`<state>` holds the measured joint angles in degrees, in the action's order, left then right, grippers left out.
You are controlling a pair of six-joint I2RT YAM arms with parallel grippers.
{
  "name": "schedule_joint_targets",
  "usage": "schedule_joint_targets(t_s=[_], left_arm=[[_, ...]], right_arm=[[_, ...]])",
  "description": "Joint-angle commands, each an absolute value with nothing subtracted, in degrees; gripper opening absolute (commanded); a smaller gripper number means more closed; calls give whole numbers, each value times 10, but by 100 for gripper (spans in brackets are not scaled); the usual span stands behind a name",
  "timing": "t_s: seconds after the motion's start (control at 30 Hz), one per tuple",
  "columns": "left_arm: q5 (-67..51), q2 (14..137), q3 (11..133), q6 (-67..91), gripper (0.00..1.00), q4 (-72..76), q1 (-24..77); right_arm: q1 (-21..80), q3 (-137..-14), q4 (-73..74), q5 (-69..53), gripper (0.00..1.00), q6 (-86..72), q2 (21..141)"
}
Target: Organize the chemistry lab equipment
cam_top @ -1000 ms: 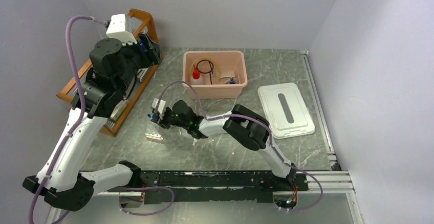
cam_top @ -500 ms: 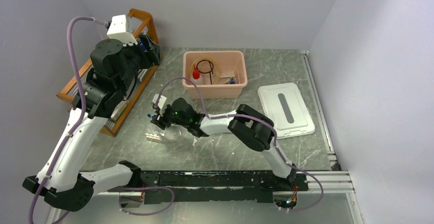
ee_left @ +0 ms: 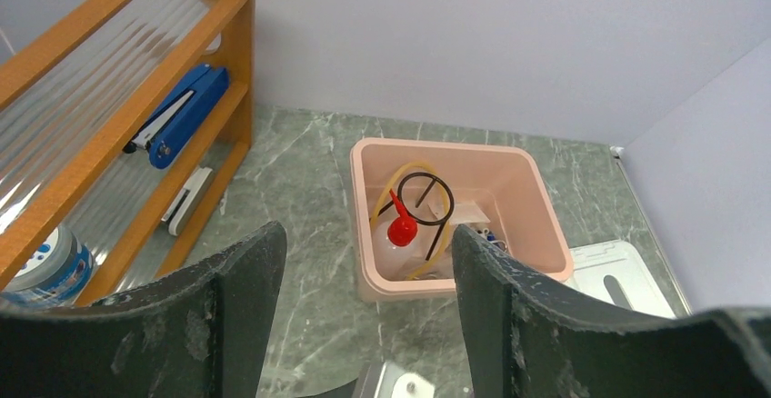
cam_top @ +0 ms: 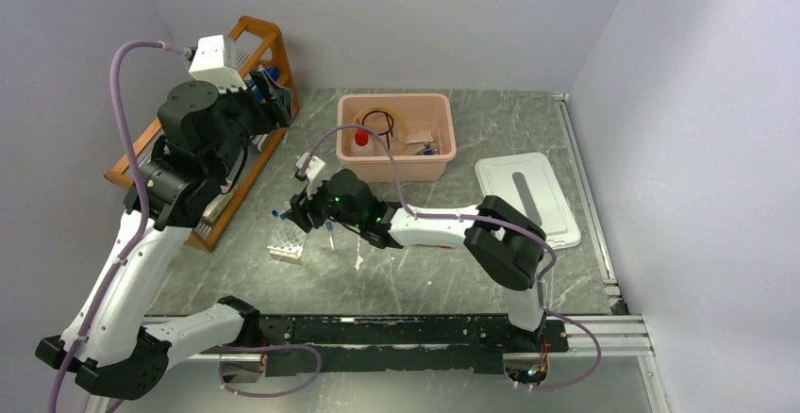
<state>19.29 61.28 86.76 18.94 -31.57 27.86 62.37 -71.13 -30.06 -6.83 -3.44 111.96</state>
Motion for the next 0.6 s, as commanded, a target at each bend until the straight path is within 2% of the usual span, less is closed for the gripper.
schedule_joint_targets(t_s=[0.0, 0.17, 0.37, 0.57], left_arm=[[203, 600, 857, 198, 72, -334, 280], [218, 600, 857, 211, 72, -372, 280], [220, 586, 842, 221, 73, -399, 280], [217, 570, 829, 224, 73, -403, 280]], right_arm=[[626, -708, -160, 31, 54, -149, 1092], [627, -784, 42, 67, 50, -205, 1137], [628, -856, 169, 152, 41, -286, 1182], [627, -940, 283, 173, 36, -316, 1251]])
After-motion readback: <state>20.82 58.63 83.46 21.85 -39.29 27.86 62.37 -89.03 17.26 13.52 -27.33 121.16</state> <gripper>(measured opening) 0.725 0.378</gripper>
